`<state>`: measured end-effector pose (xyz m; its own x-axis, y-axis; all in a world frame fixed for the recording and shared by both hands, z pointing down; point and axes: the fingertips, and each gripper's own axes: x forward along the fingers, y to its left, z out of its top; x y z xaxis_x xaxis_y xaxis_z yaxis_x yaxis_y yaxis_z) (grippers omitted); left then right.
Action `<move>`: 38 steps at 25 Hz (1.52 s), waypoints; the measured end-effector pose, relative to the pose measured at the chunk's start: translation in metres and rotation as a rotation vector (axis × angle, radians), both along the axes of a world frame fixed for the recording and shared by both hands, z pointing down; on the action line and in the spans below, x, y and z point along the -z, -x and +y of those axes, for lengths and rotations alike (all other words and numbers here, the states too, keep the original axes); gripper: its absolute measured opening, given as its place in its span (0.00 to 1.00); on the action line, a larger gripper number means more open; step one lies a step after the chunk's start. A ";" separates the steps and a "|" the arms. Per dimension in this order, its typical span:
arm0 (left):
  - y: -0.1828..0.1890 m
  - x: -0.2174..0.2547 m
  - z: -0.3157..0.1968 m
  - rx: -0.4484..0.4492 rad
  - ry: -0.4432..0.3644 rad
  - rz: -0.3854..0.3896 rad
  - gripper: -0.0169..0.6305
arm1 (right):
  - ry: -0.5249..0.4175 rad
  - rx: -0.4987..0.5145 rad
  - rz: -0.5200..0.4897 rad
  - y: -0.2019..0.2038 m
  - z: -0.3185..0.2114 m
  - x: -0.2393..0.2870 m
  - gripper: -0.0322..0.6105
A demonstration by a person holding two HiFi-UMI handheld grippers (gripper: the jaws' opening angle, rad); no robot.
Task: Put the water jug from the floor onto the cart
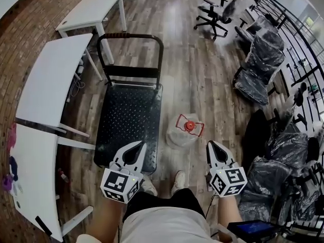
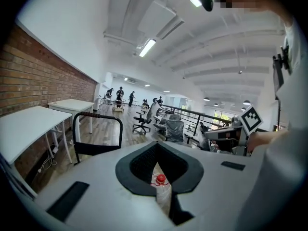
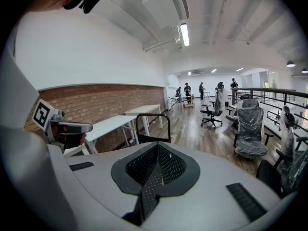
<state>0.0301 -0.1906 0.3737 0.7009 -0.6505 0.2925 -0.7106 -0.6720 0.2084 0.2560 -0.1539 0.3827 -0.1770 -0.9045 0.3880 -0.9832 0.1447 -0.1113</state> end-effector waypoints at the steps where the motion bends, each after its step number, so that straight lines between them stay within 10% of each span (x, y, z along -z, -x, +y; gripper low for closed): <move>1: 0.000 -0.003 0.000 0.008 0.007 -0.001 0.02 | 0.014 -0.002 0.012 -0.004 -0.004 -0.007 0.05; 12: -0.031 -0.055 0.004 0.127 0.115 -0.056 0.02 | 0.153 0.122 -0.002 -0.043 -0.062 -0.100 0.07; 38: -0.029 -0.215 -0.006 0.293 0.236 -0.137 0.02 | 0.382 0.248 0.162 -0.073 -0.149 -0.373 0.53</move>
<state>0.0589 -0.1967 0.5883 0.4395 -0.7210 0.5357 -0.8972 -0.3813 0.2229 0.3289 -0.3033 0.7561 -0.2794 -0.6299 0.7246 -0.9333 0.3555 -0.0509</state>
